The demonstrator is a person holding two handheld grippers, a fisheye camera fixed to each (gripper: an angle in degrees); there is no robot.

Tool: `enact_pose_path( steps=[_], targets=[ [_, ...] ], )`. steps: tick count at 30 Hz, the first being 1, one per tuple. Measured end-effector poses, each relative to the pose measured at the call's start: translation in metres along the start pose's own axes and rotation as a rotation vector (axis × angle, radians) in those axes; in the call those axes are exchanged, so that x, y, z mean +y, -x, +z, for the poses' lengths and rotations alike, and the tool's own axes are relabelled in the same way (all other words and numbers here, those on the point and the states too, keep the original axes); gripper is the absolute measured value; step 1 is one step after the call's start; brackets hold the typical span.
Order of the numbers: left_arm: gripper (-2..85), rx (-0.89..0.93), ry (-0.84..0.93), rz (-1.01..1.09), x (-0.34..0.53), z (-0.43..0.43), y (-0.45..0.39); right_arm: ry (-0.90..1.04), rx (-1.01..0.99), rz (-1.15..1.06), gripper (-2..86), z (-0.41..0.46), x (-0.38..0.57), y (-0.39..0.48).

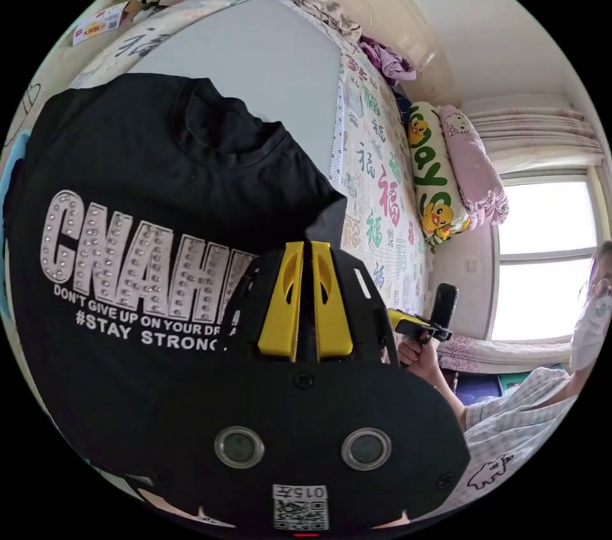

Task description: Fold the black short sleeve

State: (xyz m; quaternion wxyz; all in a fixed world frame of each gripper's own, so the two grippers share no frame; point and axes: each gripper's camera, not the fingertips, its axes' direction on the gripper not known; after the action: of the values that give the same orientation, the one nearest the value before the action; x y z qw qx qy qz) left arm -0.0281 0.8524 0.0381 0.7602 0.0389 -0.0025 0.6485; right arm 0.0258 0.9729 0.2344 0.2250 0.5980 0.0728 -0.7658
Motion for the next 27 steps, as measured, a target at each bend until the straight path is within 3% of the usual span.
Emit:
enact_pose_path(
  steps=[5,10,13,19,24,27],
  targets=[
    [1.2,-0.123,0.103,-0.032,0.035,-0.011,0.053,0.176,0.154,0.0,1.3,0.105,0.042,0.006],
    [2.9,-0.222,0.185,-0.05,0.048,-0.011,0.081,0.339,0.216,0.033,4.3,0.149,0.072,-0.015],
    [4.7,-0.243,0.119,-0.009,0.031,-0.027,0.074,0.276,0.233,0.002,5.6,0.121,0.084,-0.016],
    [9.1,-0.113,0.088,0.124,-0.057,0.032,0.036,0.183,0.599,-0.066,9.5,0.095,0.073,-0.039],
    [9.3,-0.094,0.194,0.172,-0.102,0.099,0.019,0.212,0.62,-0.091,9.1,0.119,0.061,-0.059],
    [4.1,-0.127,0.204,0.225,-0.112,0.111,0.005,0.161,0.634,-0.084,4.3,0.12,0.061,-0.062]
  ],
)
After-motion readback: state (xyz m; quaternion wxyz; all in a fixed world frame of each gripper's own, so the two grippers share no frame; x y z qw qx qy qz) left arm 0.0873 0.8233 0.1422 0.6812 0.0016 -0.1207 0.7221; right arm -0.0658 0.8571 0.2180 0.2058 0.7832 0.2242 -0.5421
